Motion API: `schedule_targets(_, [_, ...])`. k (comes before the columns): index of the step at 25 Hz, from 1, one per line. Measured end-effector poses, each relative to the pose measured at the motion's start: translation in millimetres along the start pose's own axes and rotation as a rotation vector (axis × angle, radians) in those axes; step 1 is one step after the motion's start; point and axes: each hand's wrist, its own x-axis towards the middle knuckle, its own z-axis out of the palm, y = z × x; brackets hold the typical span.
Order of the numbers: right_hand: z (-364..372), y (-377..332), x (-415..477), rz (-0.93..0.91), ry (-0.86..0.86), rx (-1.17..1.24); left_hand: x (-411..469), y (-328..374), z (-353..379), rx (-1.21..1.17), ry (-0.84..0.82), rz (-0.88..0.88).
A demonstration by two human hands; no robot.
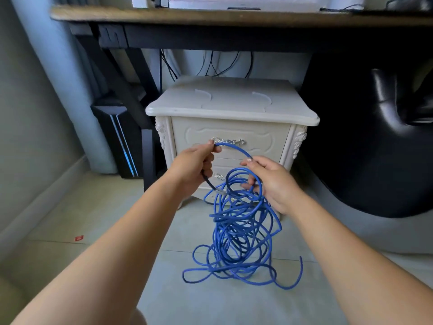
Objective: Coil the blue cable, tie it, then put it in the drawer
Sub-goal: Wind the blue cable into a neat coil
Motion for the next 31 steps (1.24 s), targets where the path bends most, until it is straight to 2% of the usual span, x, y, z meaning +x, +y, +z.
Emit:
schedule_targets(4, [-3.8,0.1,-3.1,0.005,0.013,0.025,-11.6,-12.2,-4.1,-0.083,-0.027,-0.068])
schedule_targets(9, [-6.4,-1.6,0.5,0.049,-0.038,0.091,-7.6,-5.3,3.4,-0.391,0.017,-0.101])
schedule_targets(12, [2.3,-5.4,-3.2,0.110,-0.151,0.017,1.3,-5.3,5.6,-0.535,0.083,-0.073])
schedule_targets(15, [10.0,-1.8,-5.4,0.160,-0.267,0.063,8.7,-7.3,8.0,-0.680,0.101,-0.087])
schedule_targets(17, [14.0,5.0,-2.5,0.125,-0.229,0.070,10.8,-11.2,13.4,-0.751,0.092,-0.098])
schedule_targets(21, [15.0,13.0,5.7,0.069,-0.049,0.011,11.6,-13.9,23.1,-0.825,0.056,-0.158])
schedule_targets(23, [11.4,9.7,6.8,0.082,-0.008,0.105,10.5,-13.8,22.3,-0.685,0.064,-0.142])
schedule_targets(28, [3.2,0.0,9.4,0.086,0.009,0.310,2.3,-27.9,13.1,0.410,0.089,-0.074])
schedule_targets(29, [1.8,-1.1,10.0,0.087,0.009,0.309,0.0,-30.2,11.2,0.548,0.079,-0.064])
schedule_targets(31, [-1.2,-3.0,10.5,0.088,0.015,0.313,-4.9,-31.5,8.9,0.660,0.050,-0.106])
